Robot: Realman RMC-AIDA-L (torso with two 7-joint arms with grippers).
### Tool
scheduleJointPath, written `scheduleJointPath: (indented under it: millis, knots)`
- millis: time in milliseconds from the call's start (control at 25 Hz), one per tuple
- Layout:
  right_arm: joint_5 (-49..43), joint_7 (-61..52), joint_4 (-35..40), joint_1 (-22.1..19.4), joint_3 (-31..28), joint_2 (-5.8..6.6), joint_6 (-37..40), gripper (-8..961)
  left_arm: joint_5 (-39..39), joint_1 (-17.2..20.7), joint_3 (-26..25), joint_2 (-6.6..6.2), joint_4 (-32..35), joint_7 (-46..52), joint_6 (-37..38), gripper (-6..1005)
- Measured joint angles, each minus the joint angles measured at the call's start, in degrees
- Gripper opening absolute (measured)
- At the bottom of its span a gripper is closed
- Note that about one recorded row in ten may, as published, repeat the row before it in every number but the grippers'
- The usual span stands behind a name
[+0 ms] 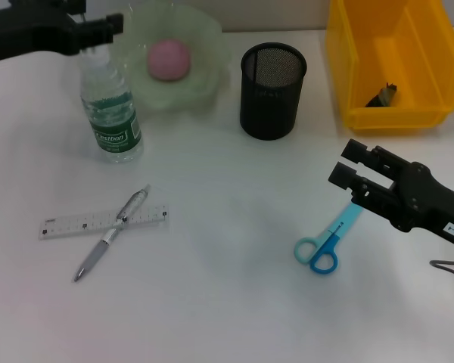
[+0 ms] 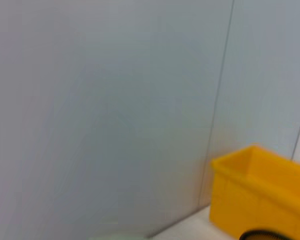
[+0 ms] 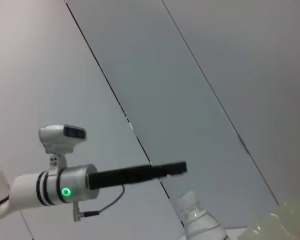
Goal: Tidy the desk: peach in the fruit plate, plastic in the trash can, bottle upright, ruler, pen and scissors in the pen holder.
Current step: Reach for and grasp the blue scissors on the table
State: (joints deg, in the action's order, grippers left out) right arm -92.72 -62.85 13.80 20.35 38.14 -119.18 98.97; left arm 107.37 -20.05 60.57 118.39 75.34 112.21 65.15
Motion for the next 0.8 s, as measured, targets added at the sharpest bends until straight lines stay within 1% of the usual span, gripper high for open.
scheduleJointPath:
  millis: [40, 80, 120, 200, 240, 280, 320, 360, 440, 480, 520, 560, 680, 720, 760, 800]
  knots:
    - [0.00, 0.00, 0.00, -0.03, 0.00, 0.00, 0.00, 693, -3.08, 0.28, -1.12, -0.02, -0.76, -1.52, 1.24, 702]
    - [0.00, 0.00, 0.00, -0.06, 0.00, 0.00, 0.00, 693, -4.58, 0.40, -1.88, -0.03, -1.37, -2.21, 1.91, 702]
    - [0.00, 0.00, 0.00, -0.06, 0.00, 0.00, 0.00, 692, -8.79, 0.48, -4.40, -0.10, -3.59, -4.45, 4.48, 701]
    - [0.00, 0.00, 0.00, -0.06, 0.00, 0.00, 0.00, 692, -8.79, 0.48, -4.40, -0.10, -3.59, -4.45, 4.48, 701]
    - [0.00, 0.00, 0.00, -0.04, 0.00, 0.00, 0.00, 692, -12.91, -0.13, -7.73, -0.24, -7.37, -6.83, 8.73, 701]
    - [0.00, 0.00, 0.00, -0.03, 0.00, 0.00, 0.00, 692, -13.91, -0.45, -8.83, -0.32, -8.91, -7.74, 10.56, 700]
    - [0.00, 0.00, 0.00, 0.02, 0.00, 0.00, 0.00, 692, -16.06, -1.24, -11.23, -0.64, -12.85, -10.44, 15.14, 700]
    - [0.00, 0.00, 0.00, 0.02, 0.00, 0.00, 0.00, 692, -16.06, -1.24, -11.23, -0.64, -12.85, -10.44, 15.14, 700]
    - [0.00, 0.00, 0.00, 0.04, 0.00, 0.00, 0.00, 692, -17.24, -1.79, -12.61, -0.95, -17.49, -14.43, 20.07, 699]
    - [0.00, 0.00, 0.00, 0.04, 0.00, 0.00, 0.00, 692, -17.38, -1.86, -12.71, -1.02, -18.52, -15.73, 21.44, 699]
    - [0.00, 0.00, 0.00, 0.08, 0.00, 0.00, -0.01, 692, -17.54, -1.92, -12.79, -1.07, -21.98, -20.47, 26.37, 699]
    - [0.00, 0.00, 0.00, 0.08, 0.00, 0.00, -0.01, 692, -17.54, -1.92, -12.79, -1.07, -21.98, -20.47, 26.37, 699]
    - [-0.09, -0.69, 0.00, 0.39, 0.10, 0.00, -0.03, 692, -17.69, -1.63, -12.74, -0.71, -25.97, -28.17, 33.74, 698]
    - [-0.24, -0.89, 0.00, 0.48, 0.17, 0.00, -0.03, 692, -17.73, -1.21, -12.51, -0.23, -28.66, -33.98, 37.88, 698]
    - [-0.45, -0.94, 0.00, 0.56, 0.24, 0.00, -0.04, 693, -17.73, -1.21, -12.51, -0.23, -28.66, -33.98, 37.88, 697]
    - [-0.50, -0.95, 0.00, 0.58, 0.34, 0.00, -0.05, 693, -17.73, -0.90, -12.09, -0.01, -30.28, -36.83, 39.26, 697]
